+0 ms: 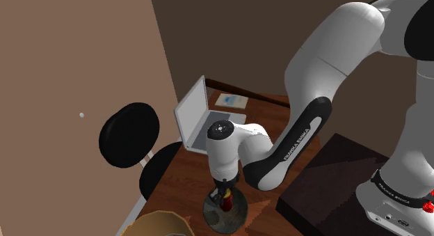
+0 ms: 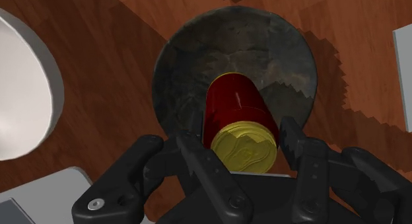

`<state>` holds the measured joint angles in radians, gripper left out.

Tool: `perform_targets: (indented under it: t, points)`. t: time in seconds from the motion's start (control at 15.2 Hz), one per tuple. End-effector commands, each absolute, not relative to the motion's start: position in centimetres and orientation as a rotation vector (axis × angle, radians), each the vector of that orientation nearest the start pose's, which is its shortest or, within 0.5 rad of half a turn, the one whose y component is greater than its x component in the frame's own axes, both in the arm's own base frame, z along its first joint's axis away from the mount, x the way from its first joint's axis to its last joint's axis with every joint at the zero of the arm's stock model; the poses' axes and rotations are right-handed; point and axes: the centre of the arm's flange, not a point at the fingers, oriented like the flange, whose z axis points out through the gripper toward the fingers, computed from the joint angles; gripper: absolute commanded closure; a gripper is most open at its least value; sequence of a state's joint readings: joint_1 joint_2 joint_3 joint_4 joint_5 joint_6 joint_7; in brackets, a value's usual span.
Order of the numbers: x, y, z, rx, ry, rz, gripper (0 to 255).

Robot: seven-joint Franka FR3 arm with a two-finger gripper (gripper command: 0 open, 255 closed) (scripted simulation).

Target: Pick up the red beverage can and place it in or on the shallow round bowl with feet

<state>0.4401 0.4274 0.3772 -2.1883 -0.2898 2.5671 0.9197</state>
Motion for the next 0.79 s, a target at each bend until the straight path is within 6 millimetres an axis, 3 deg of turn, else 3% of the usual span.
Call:
perform_targets:
  t: [0.0,0.07,0.13,0.46,0.73]
  points:
    - [37.5,41.1,20.1,-3.14,-0.176,0.0,255]
    - [37.5,41.1,20.1,-3.14,-0.176,0.0,255]
    - [37.5,41.1,20.1,-3.14,-0.176,0.0,0]
    - [37.5,41.1,20.1,-3.14,-0.176,0.0,0]
    - [37.5,41.1,25.1,-3.14,-0.176,0.0,0]
